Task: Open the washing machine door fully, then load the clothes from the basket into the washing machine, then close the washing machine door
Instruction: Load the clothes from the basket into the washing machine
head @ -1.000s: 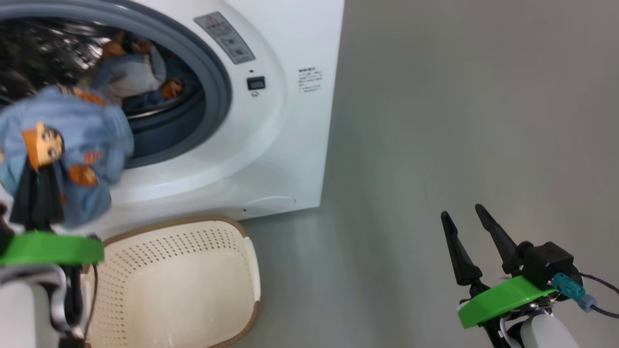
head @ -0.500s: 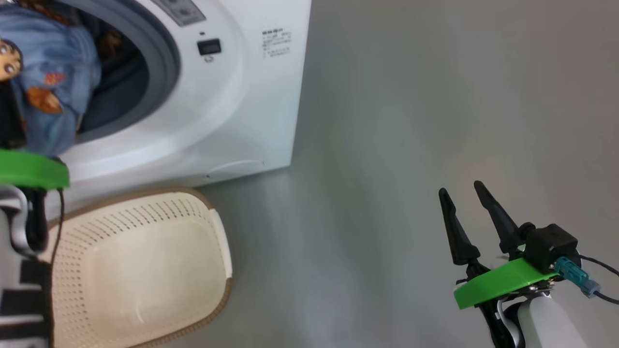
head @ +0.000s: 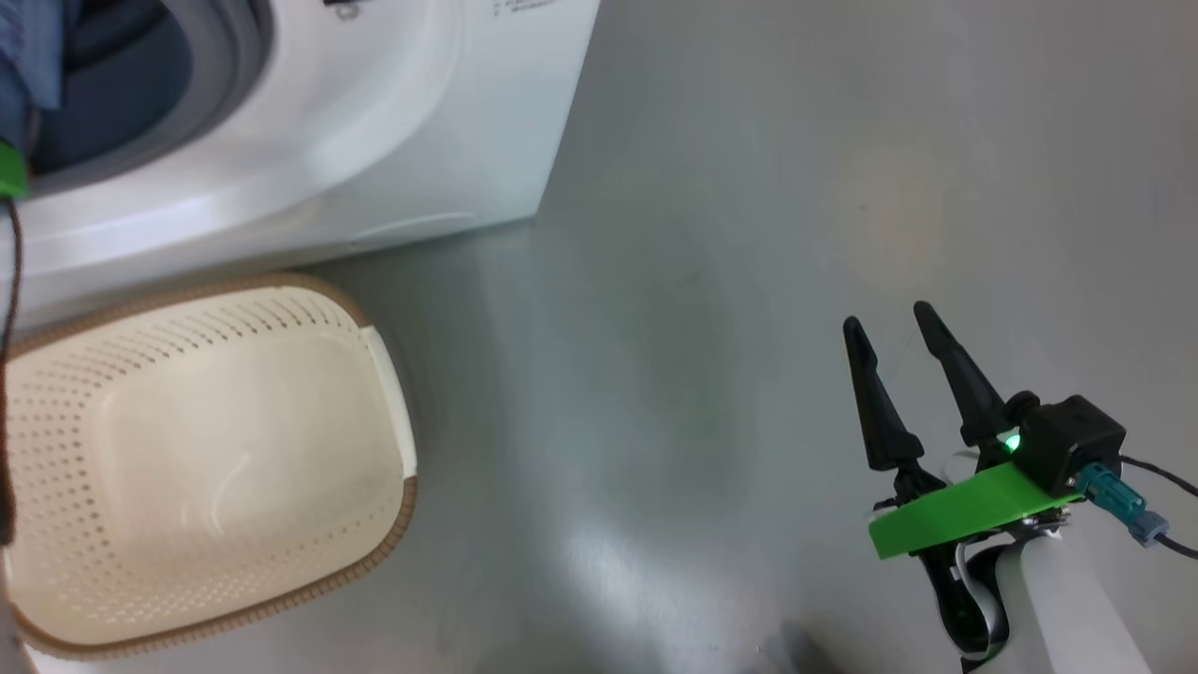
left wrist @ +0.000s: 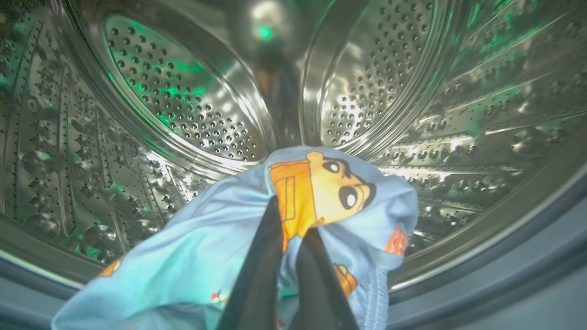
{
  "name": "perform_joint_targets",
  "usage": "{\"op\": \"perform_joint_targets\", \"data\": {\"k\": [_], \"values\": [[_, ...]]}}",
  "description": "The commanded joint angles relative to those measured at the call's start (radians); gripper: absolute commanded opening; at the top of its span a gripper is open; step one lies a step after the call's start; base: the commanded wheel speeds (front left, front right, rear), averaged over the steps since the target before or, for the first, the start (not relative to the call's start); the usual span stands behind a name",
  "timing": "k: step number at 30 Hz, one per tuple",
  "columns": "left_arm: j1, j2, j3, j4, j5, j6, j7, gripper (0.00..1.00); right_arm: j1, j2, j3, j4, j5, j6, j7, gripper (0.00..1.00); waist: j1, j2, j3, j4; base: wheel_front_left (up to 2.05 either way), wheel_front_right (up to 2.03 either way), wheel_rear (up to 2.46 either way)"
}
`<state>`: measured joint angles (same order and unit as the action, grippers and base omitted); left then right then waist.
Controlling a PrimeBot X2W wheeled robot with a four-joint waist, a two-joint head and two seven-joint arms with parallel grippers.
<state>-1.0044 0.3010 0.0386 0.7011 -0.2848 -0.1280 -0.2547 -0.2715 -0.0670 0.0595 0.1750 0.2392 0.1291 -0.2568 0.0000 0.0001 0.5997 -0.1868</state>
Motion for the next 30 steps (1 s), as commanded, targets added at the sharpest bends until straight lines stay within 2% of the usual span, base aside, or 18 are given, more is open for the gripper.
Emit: {"op": "perform_joint_targets", "data": {"k": [1,7,12,15,20,25,26,27,28,30], "values": [[-0.032,0.059,0.01,-0.004,-0.004,-0.003,0.006,0.0,-0.001,0.002,0.022,-0.025,-0.007,0.002,-0.005,1.0,0.0,-0.0001,0.055,0.002,0.0,0.0,0.0],[-0.153,0.078,-0.022,0.072,-0.002,-0.003,0.015,0.0,-0.011,0.008,0.031,-0.028,-0.005,0.002,-0.005,1.0,0.0,-0.0001,0.097,0.004,0.0,0.0,0.0],[-0.235,0.093,-0.048,0.071,0.029,-0.003,-0.004,0.0,-0.016,0.012,0.043,-0.027,0.0,0.002,-0.005,1.0,0.0,-0.0001,0.121,-0.003,0.0,0.0,0.0],[-0.272,0.107,-0.046,-0.007,0.064,0.002,-0.006,0.0,-0.022,0.013,0.053,-0.027,0.005,0.002,-0.005,1.0,0.0,-0.0001,0.135,-0.013,0.0,0.0,0.0],[-0.249,0.089,-0.017,-0.194,0.117,0.016,-0.007,0.0,-0.034,0.015,0.066,-0.026,0.012,0.002,-0.005,1.0,0.0,-0.0001,0.157,-0.025,0.0,0.0,0.0],[-0.2,0.061,0.015,-0.231,0.135,0.015,-0.007,0.0,-0.037,0.016,0.066,-0.021,0.015,0.002,-0.005,1.0,0.0,-0.0001,0.163,-0.025,0.0,0.0,0.0],[-0.19,0.053,0.023,-0.221,0.132,0.016,-0.007,0.17,-0.037,0.016,0.065,-0.019,0.015,0.002,-0.005,1.0,0.0,-0.0001,0.161,-0.023,0.0,0.0,0.0],[-0.183,0.048,0.028,-0.213,0.131,0.015,-0.007,0.71,-0.038,0.016,0.064,-0.018,0.015,0.002,-0.005,1.0,0.0,-0.0001,0.16,-0.021,0.0,0.0,0.0],[-0.177,0.045,0.034,-0.198,0.129,0.014,-0.007,1.0,-0.039,0.016,0.063,-0.017,0.014,0.002,-0.005,1.0,0.0,-0.0001,0.158,-0.018,0.0,0.0,0.0],[-0.171,0.038,0.044,-0.17,0.125,0.013,-0.007,1.0,-0.041,0.016,0.063,-0.015,0.012,0.002,-0.005,1.0,0.0,-0.0001,0.153,-0.012,0.0,0.0,0.0]]}}
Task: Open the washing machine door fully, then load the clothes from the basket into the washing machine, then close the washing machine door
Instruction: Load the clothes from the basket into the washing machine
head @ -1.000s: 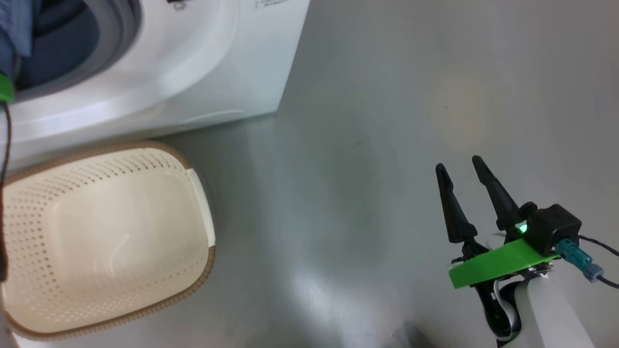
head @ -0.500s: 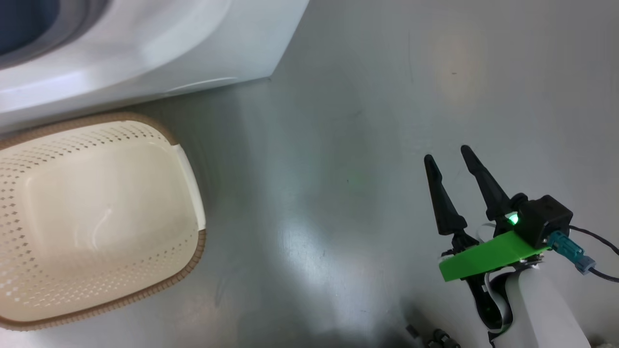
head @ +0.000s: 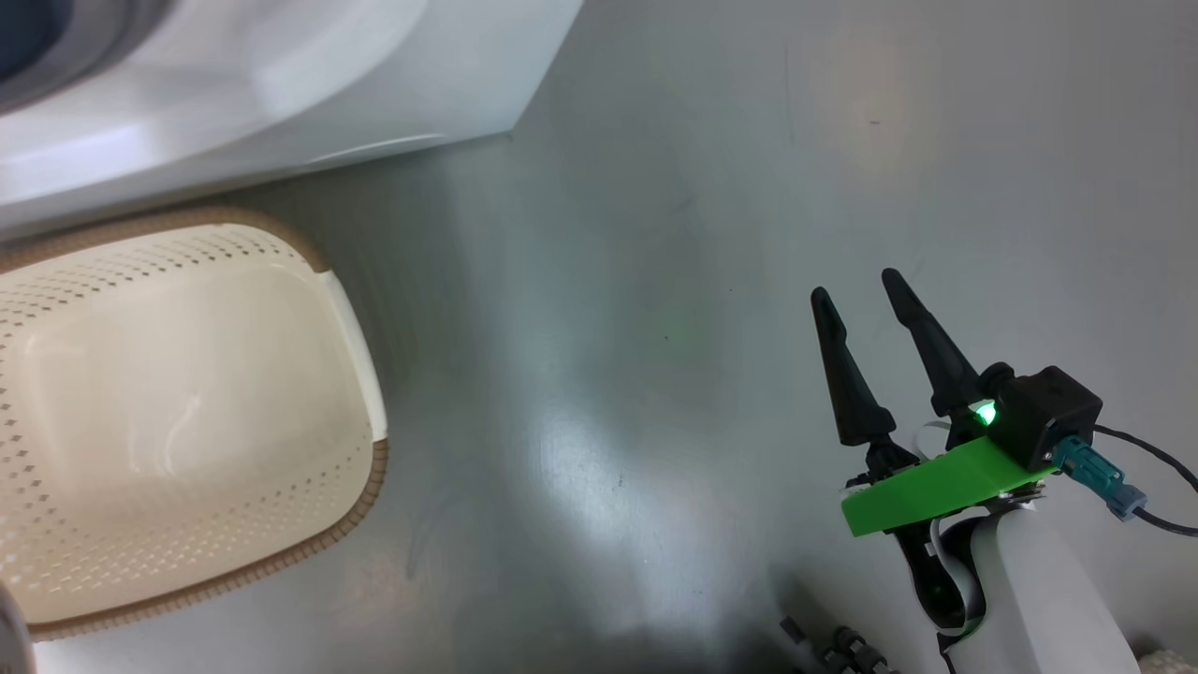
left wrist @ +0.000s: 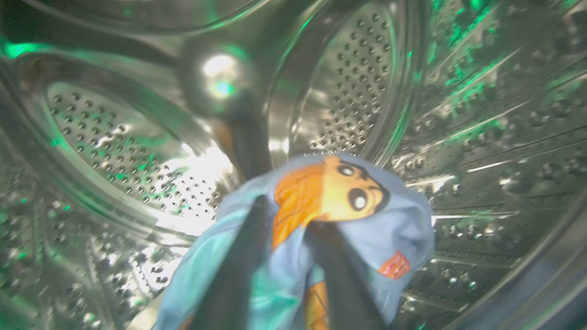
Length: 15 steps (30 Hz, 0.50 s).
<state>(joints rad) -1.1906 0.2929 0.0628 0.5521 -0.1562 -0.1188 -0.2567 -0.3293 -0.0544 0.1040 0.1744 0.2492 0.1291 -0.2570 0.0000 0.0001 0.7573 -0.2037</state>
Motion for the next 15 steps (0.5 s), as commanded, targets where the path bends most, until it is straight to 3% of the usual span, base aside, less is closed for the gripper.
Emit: {"op": "perform_joint_targets", "data": {"k": [1,15], "values": [[0.017,0.043,0.025,-0.006,-0.006,0.003,-0.005,1.0,0.017,0.004,0.017,-0.014,0.0,0.002,-0.005,1.0,0.0,-0.0001,-0.008,0.008,0.0,0.0,0.0],[0.021,0.022,0.043,0.135,0.001,0.004,-0.005,1.0,0.011,0.004,0.013,-0.003,-0.004,0.002,-0.005,1.0,0.0,-0.0001,-0.05,0.03,0.0,0.0,0.0]]}}
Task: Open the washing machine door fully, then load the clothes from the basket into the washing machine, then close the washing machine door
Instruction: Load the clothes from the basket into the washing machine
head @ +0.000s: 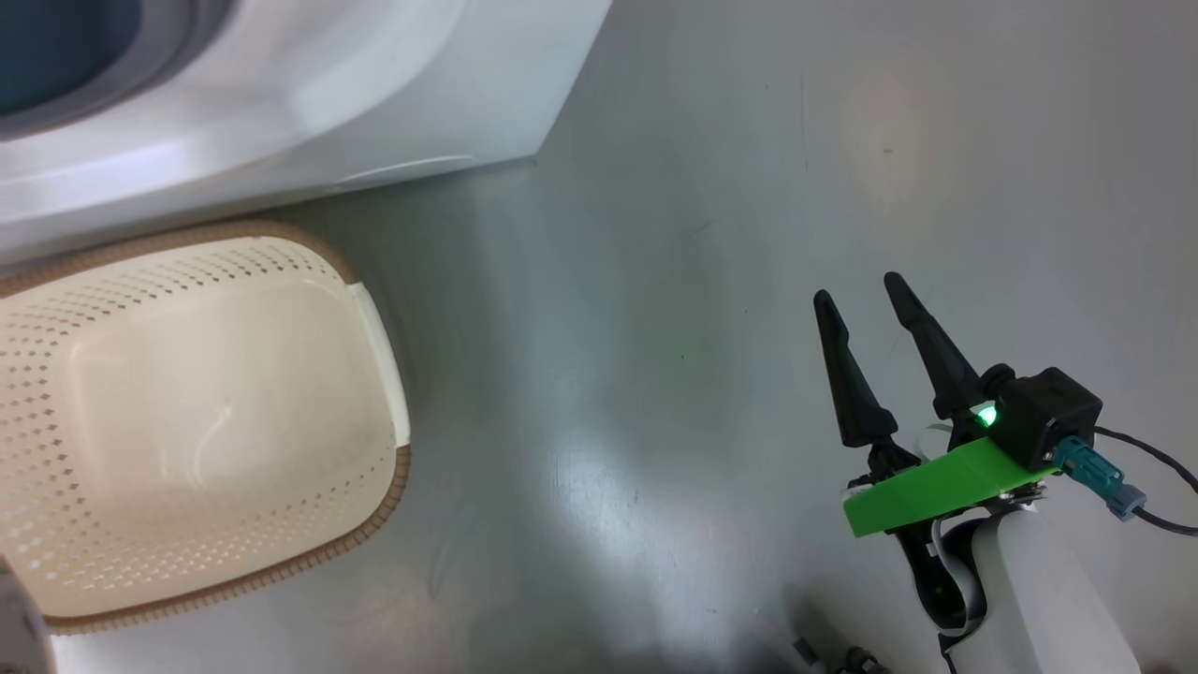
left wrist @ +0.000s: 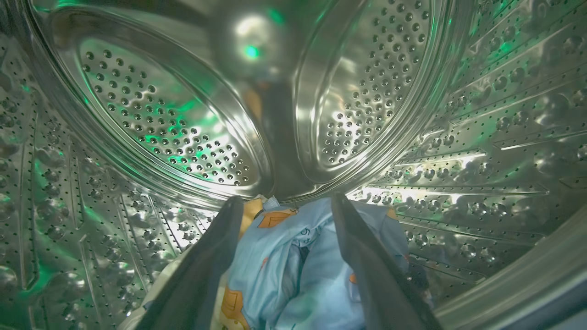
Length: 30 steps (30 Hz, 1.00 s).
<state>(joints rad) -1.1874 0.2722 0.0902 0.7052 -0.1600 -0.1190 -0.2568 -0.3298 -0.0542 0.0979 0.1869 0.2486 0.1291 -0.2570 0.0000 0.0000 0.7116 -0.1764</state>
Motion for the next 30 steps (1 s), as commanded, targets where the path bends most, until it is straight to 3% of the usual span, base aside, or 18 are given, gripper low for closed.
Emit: {"op": "perform_joint_targets", "data": {"k": [1,14,30], "values": [[0.02,0.041,0.015,-0.011,0.006,0.004,-0.005,1.0,0.01,0.004,0.018,-0.016,-0.003,0.002,-0.005,1.0,0.0,0.0,-0.009,0.005,0.0,0.0,0.0],[0.109,-0.002,0.032,0.029,-0.007,0.0,-0.005,1.0,0.006,0.004,0.009,-0.004,-0.005,0.002,-0.005,1.0,0.0,0.0,-0.092,0.035,0.0,0.0,0.0],[0.358,-0.058,0.085,-0.122,0.0,-0.003,-0.005,1.0,0.041,-0.007,-0.025,0.008,-0.018,0.002,-0.005,1.0,0.0,0.0,-0.258,0.082,0.0,0.0,0.0]]}}
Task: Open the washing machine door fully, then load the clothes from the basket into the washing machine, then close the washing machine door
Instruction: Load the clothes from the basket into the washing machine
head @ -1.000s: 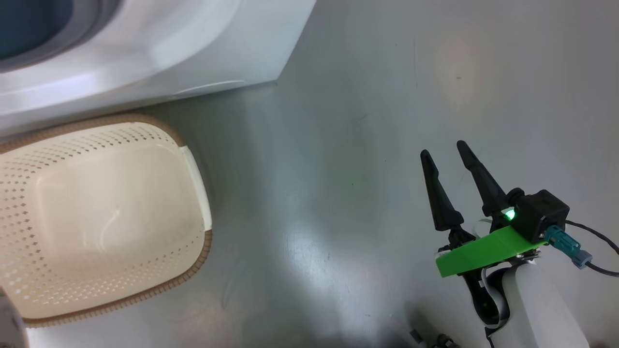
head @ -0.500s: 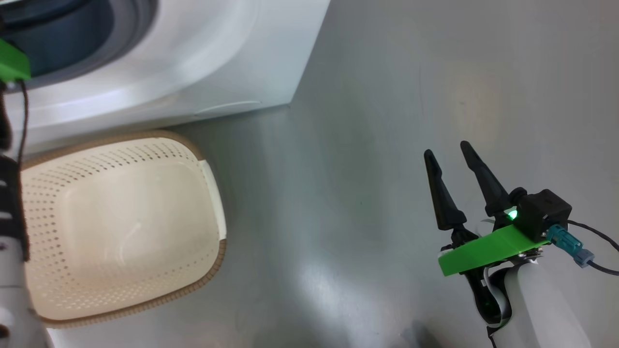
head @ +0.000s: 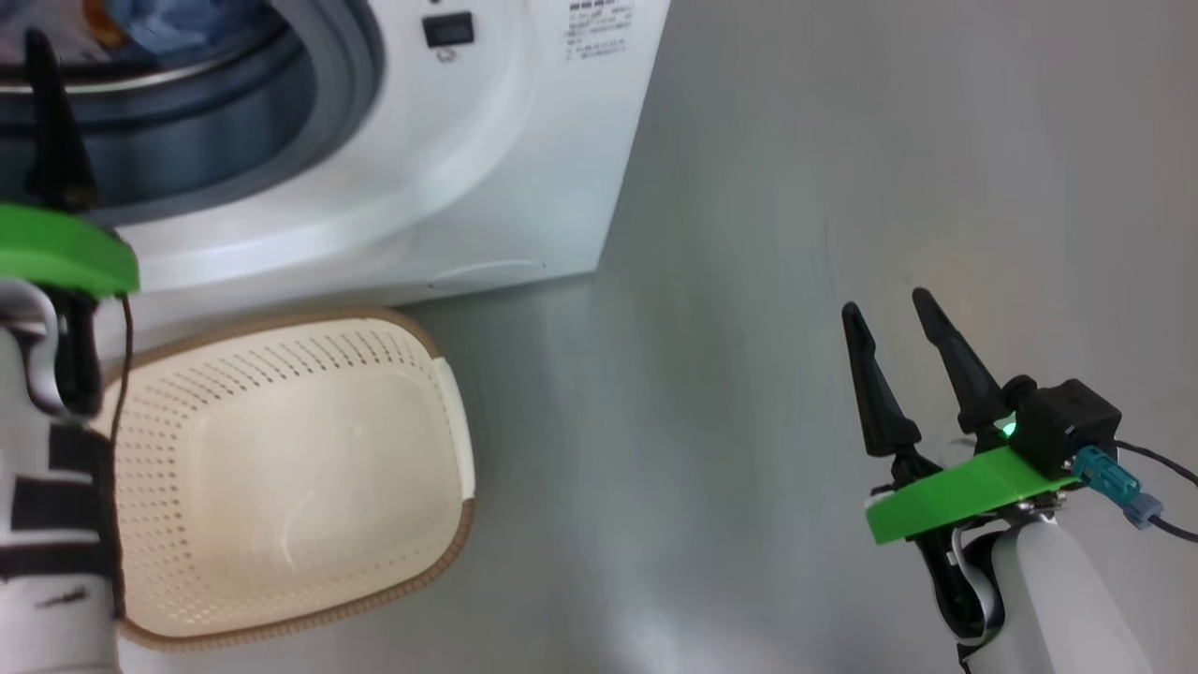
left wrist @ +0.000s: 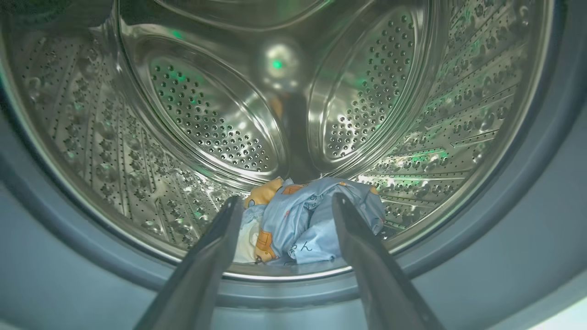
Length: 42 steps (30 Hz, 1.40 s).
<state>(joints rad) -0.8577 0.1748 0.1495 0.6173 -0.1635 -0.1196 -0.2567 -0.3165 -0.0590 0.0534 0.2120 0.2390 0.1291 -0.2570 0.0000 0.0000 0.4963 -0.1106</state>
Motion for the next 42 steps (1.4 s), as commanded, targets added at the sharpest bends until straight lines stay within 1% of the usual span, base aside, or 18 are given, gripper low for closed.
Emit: {"op": "perform_joint_targets", "data": {"k": [1,6,12,16,24,26,31,37,42], "values": [[0.042,0.039,0.029,-0.039,0.002,-0.003,-0.005,1.0,0.029,-0.004,0.019,-0.016,-0.008,0.002,-0.005,1.0,0.0,0.0,-0.053,0.018,0.0,0.0,0.0],[0.122,0.029,0.035,-0.075,0.002,-0.006,-0.005,1.0,0.043,-0.01,0.018,-0.008,-0.008,0.002,-0.005,1.0,0.0,0.0,-0.115,0.023,0.0,0.0,0.0],[0.26,0.0,0.031,-0.144,0.02,-0.007,-0.005,1.0,0.076,-0.01,-0.009,-0.01,0.002,0.002,-0.005,1.0,0.0,0.0,-0.196,0.031,0.0,0.0,0.0],[0.35,-0.017,0.036,-0.191,0.026,-0.007,-0.005,1.0,0.098,-0.013,-0.005,-0.003,-0.001,0.002,-0.005,1.0,0.0,0.0,-0.248,0.036,0.0,0.0,0.0],[0.525,-0.053,0.08,-0.311,0.025,0.004,-0.005,1.0,0.137,-0.019,0.008,0.012,0.0,0.002,-0.005,1.0,0.0,0.0,-0.331,0.043,0.0,0.0,0.0],[0.572,-0.066,0.1,-0.349,0.016,0.011,-0.005,1.0,0.144,-0.021,0.011,0.014,0.001,0.002,-0.005,1.0,0.0,0.0,-0.344,0.042,0.0,0.0,0.0],[0.677,-0.09,0.118,-0.427,0.006,0.01,-0.005,1.0,0.157,-0.026,0.007,0.009,0.006,0.002,-0.005,1.0,0.0,0.0,-0.36,0.045,0.0,0.0,0.0],[0.77,-0.106,0.106,-0.481,0.022,0.011,-0.005,1.0,0.164,-0.036,0.001,0.005,0.007,0.002,-0.005,1.0,0.0,0.0,-0.377,0.048,0.0,0.0,0.0],[0.831,-0.117,0.084,-0.522,0.029,0.021,-0.005,1.0,0.173,-0.031,-0.018,-0.001,0.018,0.002,-0.005,1.0,0.0,0.0,-0.393,0.052,0.0,0.0,0.0]]}}
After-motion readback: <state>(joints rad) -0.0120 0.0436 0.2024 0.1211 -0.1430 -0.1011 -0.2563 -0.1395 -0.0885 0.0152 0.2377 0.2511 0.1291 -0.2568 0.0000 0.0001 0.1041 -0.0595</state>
